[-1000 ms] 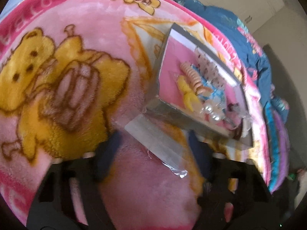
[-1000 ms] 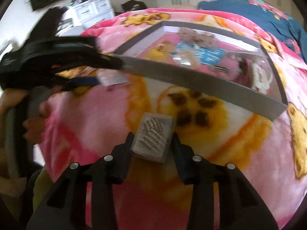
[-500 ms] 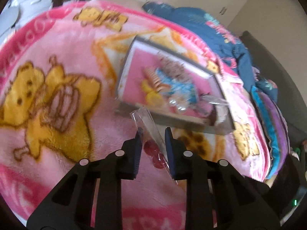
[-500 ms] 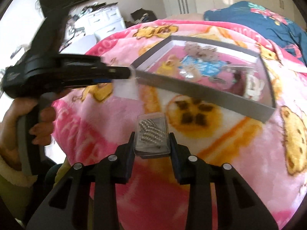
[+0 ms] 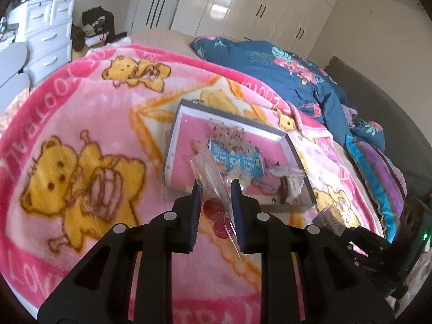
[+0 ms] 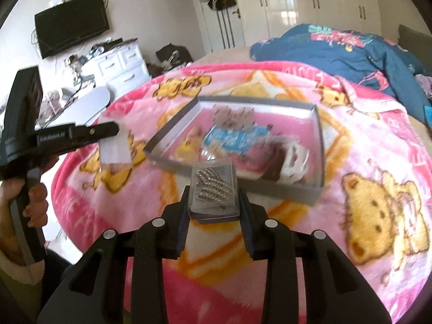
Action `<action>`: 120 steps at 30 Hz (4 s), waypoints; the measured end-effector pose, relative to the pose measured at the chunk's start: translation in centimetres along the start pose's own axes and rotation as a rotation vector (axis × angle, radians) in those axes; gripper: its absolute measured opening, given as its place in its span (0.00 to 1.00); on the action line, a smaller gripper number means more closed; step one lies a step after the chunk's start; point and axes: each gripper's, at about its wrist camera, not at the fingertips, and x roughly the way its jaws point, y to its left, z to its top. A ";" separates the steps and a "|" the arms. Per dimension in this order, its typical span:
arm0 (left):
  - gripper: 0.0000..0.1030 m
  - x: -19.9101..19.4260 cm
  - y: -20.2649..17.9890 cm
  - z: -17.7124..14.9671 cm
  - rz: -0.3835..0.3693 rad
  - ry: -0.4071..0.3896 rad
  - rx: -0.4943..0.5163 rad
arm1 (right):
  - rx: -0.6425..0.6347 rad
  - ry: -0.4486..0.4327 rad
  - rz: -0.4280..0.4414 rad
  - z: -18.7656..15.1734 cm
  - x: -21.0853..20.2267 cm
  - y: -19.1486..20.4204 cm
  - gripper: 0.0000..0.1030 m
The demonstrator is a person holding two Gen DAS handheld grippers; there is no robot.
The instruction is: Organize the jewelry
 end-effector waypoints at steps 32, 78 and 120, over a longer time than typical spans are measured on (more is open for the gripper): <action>0.14 12.2 -5.4 1.8 -0.045 0.144 0.137 | 0.145 -0.013 -0.187 3.2 5.9 -9.1 0.31; 0.91 -0.9 -5.0 -2.0 0.039 0.000 0.138 | 0.068 -0.143 -0.144 -1.7 -6.5 -3.7 0.93; 0.91 -0.5 -3.5 -7.6 0.107 0.054 0.142 | 0.082 -0.042 -0.093 -4.6 -3.8 -1.6 0.96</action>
